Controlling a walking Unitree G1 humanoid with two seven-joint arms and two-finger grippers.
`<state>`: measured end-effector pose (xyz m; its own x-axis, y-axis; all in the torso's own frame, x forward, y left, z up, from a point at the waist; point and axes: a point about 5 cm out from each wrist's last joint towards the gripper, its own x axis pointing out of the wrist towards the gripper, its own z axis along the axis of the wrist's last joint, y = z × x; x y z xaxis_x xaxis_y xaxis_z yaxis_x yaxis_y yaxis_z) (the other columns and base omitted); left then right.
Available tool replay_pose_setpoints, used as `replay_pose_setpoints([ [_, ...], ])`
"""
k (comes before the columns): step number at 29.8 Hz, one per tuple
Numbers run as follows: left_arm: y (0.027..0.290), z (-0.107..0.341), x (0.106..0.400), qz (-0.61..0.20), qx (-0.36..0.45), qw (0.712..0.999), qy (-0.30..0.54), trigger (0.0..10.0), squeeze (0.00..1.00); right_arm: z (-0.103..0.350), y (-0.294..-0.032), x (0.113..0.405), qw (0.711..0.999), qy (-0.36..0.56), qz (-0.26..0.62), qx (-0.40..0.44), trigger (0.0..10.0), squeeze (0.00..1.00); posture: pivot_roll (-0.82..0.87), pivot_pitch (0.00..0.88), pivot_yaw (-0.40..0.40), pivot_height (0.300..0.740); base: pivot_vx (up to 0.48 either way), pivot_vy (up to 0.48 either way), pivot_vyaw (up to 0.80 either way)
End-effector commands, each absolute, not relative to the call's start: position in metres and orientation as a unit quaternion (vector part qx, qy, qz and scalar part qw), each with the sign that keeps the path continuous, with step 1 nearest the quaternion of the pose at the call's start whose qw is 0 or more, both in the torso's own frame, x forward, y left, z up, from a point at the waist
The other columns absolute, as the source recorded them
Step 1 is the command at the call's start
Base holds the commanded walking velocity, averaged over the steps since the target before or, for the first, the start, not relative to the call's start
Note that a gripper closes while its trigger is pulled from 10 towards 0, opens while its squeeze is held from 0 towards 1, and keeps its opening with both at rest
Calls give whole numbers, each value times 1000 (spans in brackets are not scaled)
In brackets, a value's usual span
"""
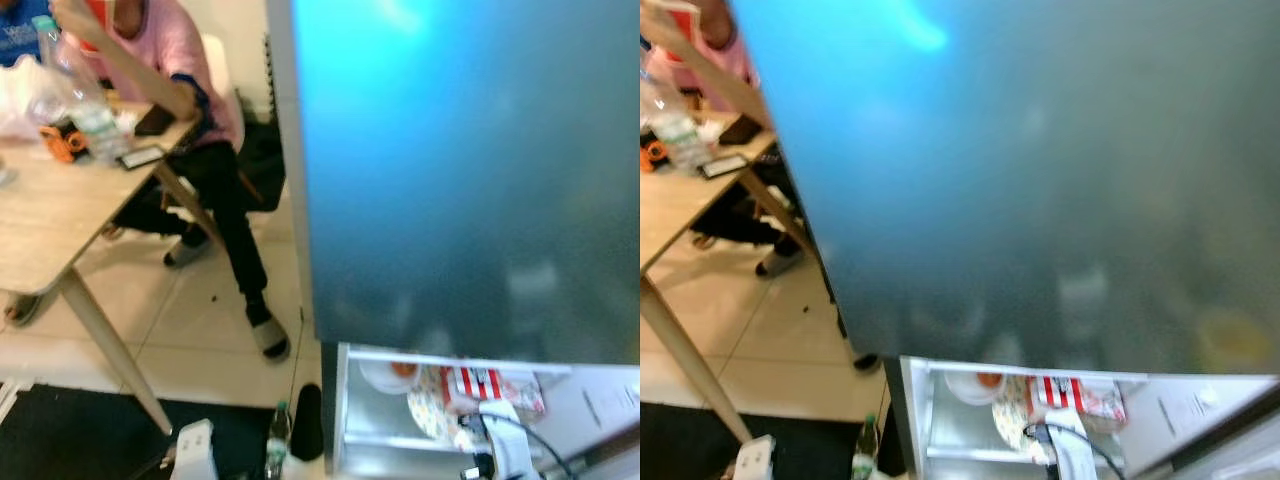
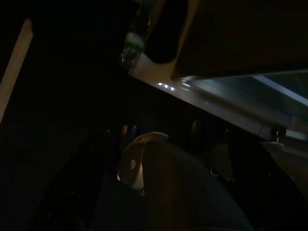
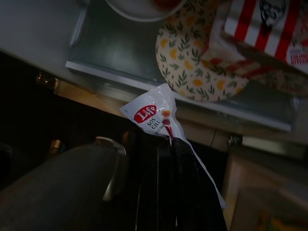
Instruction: Restocking fridge
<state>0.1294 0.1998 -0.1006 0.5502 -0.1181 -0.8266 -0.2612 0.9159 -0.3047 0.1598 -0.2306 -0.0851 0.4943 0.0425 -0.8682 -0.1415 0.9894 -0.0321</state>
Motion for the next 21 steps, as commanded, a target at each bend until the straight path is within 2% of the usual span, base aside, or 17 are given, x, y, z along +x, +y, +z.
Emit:
replay_pose_setpoints([
  [1,198,-100,131,37,-201,857,472,10000,0,-85,-232,159,863,500,55,-53,10000,0,-51,0,11,740,0,0,0],
  [6,189,-100,131,-4,-203,857,475,10000,0,-85,-231,160,863,499,54,-53,10000,0,-51,0,11,740,0,0,0],
  [8,178,-100,132,-56,-210,853,475,10000,0,-84,-231,161,865,497,54,-53,10000,0,-48,0,10,740,0,0,0],
  [15,177,-99,133,-77,-204,856,469,10000,0,-83,-232,163,866,494,54,-54,10000,0,-46,0,10,740,0,0,0],
  [21,180,-99,131,-79,-206,852,475,10000,0,-83,-231,165,869,490,52,-53,10000,0,-42,0,10,740,40,-384,0],
])
